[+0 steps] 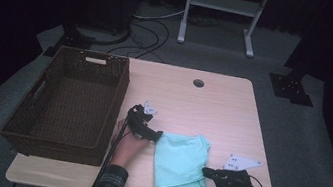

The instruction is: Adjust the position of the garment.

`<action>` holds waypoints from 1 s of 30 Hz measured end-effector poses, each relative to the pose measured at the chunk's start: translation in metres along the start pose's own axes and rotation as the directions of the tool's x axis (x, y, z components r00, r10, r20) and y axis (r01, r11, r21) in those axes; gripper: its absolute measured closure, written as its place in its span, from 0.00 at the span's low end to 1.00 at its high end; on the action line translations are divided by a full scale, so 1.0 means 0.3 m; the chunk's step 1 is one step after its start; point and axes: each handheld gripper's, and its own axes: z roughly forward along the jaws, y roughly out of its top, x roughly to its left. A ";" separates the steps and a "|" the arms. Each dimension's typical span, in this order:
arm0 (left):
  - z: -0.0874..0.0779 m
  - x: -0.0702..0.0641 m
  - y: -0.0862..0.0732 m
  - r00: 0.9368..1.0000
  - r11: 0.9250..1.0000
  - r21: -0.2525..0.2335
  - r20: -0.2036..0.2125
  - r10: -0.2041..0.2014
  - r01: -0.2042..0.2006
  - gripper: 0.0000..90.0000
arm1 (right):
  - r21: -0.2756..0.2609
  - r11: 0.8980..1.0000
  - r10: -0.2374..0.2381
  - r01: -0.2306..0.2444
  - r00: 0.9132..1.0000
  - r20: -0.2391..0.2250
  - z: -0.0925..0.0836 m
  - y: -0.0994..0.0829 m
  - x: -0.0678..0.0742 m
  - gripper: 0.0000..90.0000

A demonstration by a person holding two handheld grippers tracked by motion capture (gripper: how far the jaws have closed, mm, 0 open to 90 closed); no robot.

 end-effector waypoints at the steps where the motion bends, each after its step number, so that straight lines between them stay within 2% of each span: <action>1: 0.000 0.000 0.000 1.000 1.000 0.000 -0.001 -0.001 0.001 0.00 | 0.001 1.000 0.005 -0.005 1.000 -0.002 -0.006 -0.008 0.004 0.98; 6: 0.000 0.000 0.000 1.000 1.000 0.000 -0.001 0.000 0.000 0.00 | 0.018 1.000 0.004 -0.003 1.000 -0.017 -0.021 -0.041 0.025 0.98; 11: 0.000 0.000 0.000 1.000 1.000 0.000 -0.001 -0.003 0.003 0.00 | 0.062 0.998 -0.007 0.009 0.999 -0.033 -0.013 -0.075 0.047 0.98; 20: 0.000 0.000 0.000 1.000 1.000 0.001 -0.001 -0.001 0.001 0.00 | 0.114 0.993 -0.013 0.018 0.999 -0.044 0.010 -0.095 0.048 0.97; 21: 0.000 0.000 0.000 1.000 1.000 0.001 -0.001 0.000 0.000 0.00 | 0.108 0.994 -0.010 0.015 0.999 -0.045 0.008 -0.095 0.048 0.94; 23: 0.000 0.000 0.000 1.000 1.000 0.001 -0.001 0.002 -0.002 0.00 | 0.083 0.997 0.009 -0.005 0.999 -0.048 0.002 -0.092 0.043 0.80; 25: 0.000 0.000 0.000 1.000 1.000 0.001 -0.001 0.000 0.000 0.00 | 0.056 0.998 0.020 -0.018 0.999 -0.047 -0.007 -0.086 0.038 0.73; 30: 0.000 0.000 0.000 1.000 1.000 0.001 -0.001 0.000 0.000 0.00 | 0.014 1.000 0.027 -0.026 1.000 -0.013 -0.009 -0.078 0.023 0.47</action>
